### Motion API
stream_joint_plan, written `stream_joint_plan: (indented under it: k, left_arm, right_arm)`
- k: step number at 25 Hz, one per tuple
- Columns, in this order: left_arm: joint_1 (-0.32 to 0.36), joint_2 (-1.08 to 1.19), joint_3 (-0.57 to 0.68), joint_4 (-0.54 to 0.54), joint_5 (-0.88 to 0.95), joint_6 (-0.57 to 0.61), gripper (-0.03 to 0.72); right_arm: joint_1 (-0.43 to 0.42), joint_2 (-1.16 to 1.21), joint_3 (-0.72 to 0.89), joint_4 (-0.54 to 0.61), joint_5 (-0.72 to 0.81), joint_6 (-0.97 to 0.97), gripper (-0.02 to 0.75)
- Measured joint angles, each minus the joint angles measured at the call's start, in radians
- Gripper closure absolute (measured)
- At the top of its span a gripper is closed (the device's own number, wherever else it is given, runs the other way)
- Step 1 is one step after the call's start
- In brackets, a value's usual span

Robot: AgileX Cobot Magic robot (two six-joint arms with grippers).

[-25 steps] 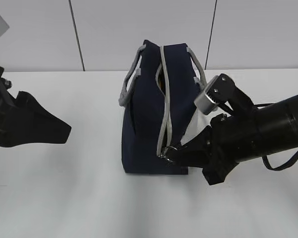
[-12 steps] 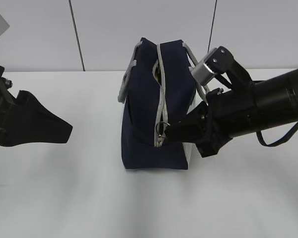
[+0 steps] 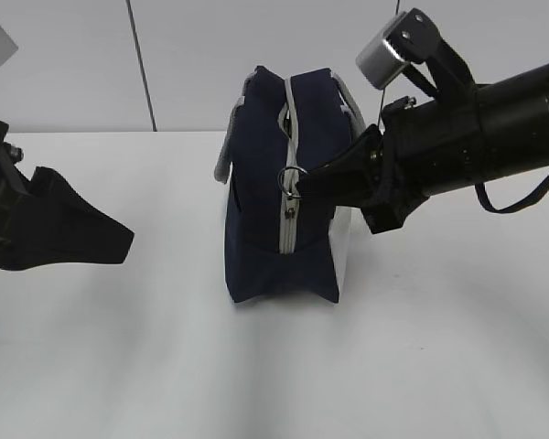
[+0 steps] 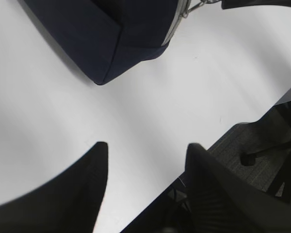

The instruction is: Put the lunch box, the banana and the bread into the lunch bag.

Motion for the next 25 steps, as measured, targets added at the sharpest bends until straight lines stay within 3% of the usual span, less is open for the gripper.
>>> stream_joint_plan:
  k: [17,25]
  left_arm:
    - [0.0,0.0,0.0,-0.001,-0.02,0.072,0.321]
    - [0.0,0.0,0.0,-0.054,-0.063,0.233,0.337]
  right_arm:
    - [0.0,-0.001,-0.075,-0.007,-0.015,0.0,0.738]
    - [0.0,-0.001,-0.075,0.132,-0.063,0.0,0.738]
